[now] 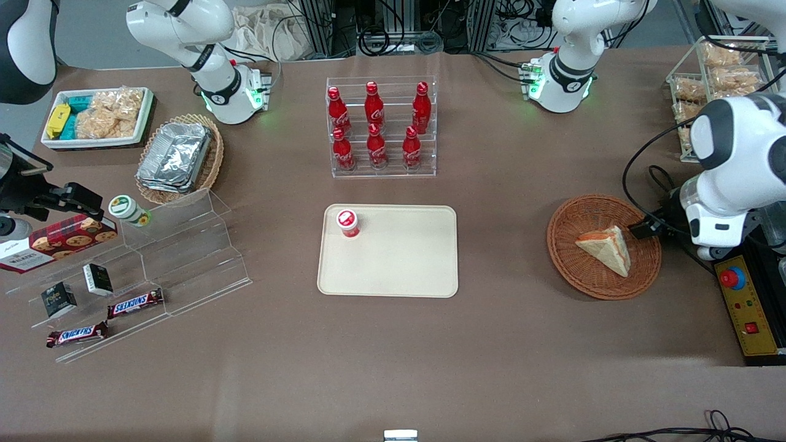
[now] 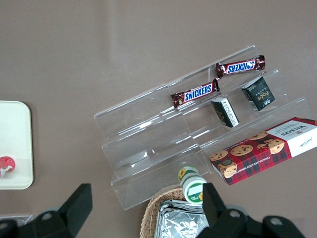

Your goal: Place sandwich from basket to tray

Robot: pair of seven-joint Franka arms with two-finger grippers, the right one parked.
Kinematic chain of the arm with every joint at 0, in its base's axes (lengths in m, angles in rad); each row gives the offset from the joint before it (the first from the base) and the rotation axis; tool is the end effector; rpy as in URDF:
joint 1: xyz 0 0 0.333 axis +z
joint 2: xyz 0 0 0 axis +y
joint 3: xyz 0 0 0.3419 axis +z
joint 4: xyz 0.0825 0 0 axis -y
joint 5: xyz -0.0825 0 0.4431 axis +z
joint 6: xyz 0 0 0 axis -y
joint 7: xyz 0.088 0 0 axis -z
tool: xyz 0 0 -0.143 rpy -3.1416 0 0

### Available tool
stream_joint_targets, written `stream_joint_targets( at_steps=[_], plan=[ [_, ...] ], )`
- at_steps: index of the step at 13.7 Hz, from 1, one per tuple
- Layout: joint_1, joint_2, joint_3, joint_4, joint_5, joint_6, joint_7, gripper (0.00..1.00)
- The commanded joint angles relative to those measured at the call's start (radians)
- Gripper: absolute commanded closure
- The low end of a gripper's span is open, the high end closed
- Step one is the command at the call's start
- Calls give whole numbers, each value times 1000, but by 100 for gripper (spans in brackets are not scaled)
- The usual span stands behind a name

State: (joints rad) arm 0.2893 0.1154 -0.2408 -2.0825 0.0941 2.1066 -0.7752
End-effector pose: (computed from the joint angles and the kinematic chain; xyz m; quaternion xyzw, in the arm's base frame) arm 0.6023 0.0372 0.3216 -0.9252 -0.3762 0.0316 0.0394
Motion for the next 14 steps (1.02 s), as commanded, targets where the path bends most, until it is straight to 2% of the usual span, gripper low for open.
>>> stream_joint_targets(
  at_steps=[1, 14],
  plan=[
    [-2, 41, -3, -80, 41, 149, -154, 0],
    [1, 190, -3, -85, 42, 291, -207, 0]
  ],
)
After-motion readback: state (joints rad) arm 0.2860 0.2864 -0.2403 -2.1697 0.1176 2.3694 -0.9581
